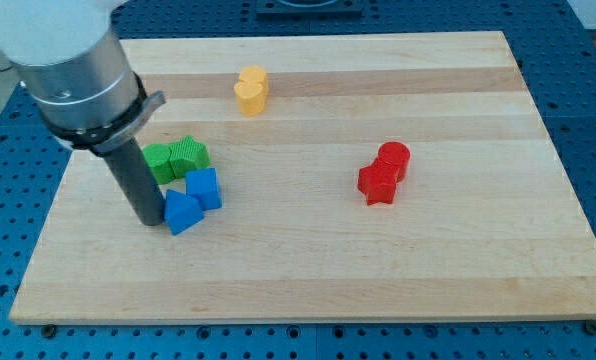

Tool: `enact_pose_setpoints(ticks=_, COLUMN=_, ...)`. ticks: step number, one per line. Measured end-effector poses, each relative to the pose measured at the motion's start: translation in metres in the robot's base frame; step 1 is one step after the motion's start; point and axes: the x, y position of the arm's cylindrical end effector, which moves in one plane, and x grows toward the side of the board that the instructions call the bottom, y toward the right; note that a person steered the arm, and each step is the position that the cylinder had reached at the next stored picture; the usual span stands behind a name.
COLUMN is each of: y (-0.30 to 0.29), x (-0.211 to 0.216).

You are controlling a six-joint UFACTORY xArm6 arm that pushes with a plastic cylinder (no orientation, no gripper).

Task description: Move blue blocks downwards

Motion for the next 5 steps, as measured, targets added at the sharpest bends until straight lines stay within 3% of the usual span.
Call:
enact_pose_setpoints(ticks=1, y=0.016, x=0.005)
enact_pose_setpoints(ticks=3, y=-0.01, x=-0.022)
enact_pose_setpoints(ticks=5, y=0.028, x=-0.032)
